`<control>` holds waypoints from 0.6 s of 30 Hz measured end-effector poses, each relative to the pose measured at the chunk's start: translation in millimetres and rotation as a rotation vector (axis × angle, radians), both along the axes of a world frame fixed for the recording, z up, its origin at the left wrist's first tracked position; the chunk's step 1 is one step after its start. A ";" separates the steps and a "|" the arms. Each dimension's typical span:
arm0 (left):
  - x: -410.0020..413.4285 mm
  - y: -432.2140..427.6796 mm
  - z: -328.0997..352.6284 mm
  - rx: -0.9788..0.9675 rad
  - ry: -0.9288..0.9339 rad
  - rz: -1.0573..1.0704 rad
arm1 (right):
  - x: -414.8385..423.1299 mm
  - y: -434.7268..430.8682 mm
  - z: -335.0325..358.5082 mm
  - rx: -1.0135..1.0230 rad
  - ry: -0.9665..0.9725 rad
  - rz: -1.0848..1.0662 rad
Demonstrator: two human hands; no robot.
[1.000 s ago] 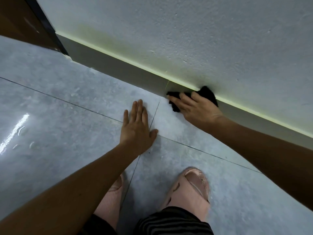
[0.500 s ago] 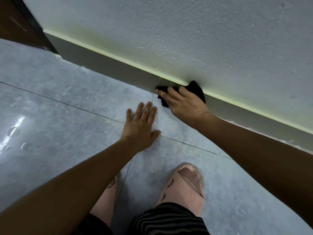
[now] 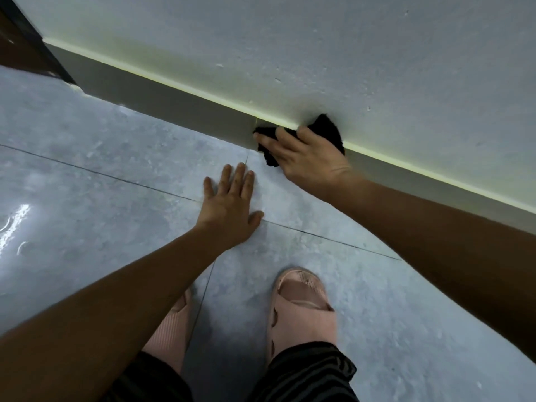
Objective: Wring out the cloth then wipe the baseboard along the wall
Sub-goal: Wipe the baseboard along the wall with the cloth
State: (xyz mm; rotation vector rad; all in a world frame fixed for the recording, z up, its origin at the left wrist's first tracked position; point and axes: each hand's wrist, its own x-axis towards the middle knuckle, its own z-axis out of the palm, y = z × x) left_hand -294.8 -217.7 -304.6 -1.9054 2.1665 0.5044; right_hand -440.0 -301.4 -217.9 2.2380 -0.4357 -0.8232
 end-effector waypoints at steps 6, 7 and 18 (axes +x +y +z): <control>-2.5 3.3 -3.0 -0.008 0.019 0.030 | -38.9 3.9 -21.5 0.040 -0.002 -0.012; -3.3 4.3 -3.7 -0.013 0.018 0.035 | -49.9 5.7 -22.2 0.028 -0.021 -0.022; -12.4 9.7 -3.1 -0.002 0.037 0.108 | -33.4 0.9 -17.5 -0.096 -0.212 0.119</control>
